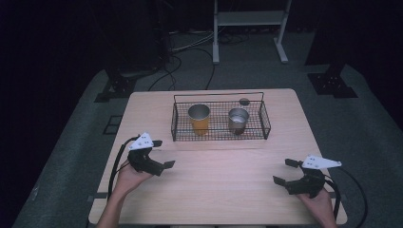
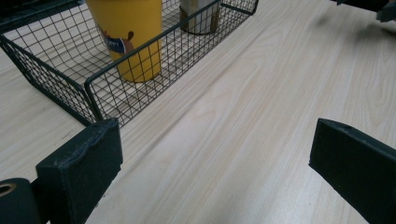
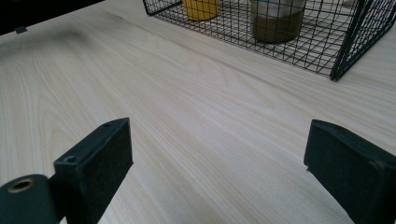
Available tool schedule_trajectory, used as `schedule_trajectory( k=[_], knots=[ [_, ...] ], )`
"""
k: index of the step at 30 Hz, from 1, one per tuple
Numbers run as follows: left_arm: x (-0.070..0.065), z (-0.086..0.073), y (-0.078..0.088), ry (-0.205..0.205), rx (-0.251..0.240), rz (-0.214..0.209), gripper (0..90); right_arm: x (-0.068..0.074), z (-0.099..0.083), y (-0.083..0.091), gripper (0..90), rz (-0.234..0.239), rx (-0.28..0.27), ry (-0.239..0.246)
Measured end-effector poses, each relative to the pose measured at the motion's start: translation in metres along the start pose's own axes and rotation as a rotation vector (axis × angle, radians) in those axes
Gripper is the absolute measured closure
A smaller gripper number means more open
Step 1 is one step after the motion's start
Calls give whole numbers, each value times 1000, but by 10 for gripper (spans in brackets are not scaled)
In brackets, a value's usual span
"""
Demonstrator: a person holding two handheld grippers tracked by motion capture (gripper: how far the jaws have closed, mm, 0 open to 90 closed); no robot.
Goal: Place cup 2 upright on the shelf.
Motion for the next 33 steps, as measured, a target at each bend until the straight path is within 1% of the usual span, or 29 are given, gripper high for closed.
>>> schedule_trajectory(
  k=[17,19,24,26,31,33],
  knots=[
    [4,-26,-1,43,-11,7,19,1,-2,-1,70,-1,9,1],
    [5,-30,-1,53,-17,6,19,1,-2,-1,70,-1,9,0],
    [8,-39,0,71,-17,15,19,1,-2,-1,70,-1,9,-2],
    [9,-42,1,72,-14,25,19,1,-2,-1,70,-1,11,-5],
    [11,-46,6,83,-44,33,19,2,-3,-2,70,0,14,-4],
    [13,-49,7,93,-54,35,19,3,-3,-2,70,-8,23,2]
  ],
)
Point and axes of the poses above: each handheld gripper's, and its own axes: y roughly backward along the jaws, z roughly out of its top, x roughly to its left, the point moved 5 cm from there along -y, roughly forward along the jaws, and after that the axes turned 14 degrees about y, right-handed, at the moved point
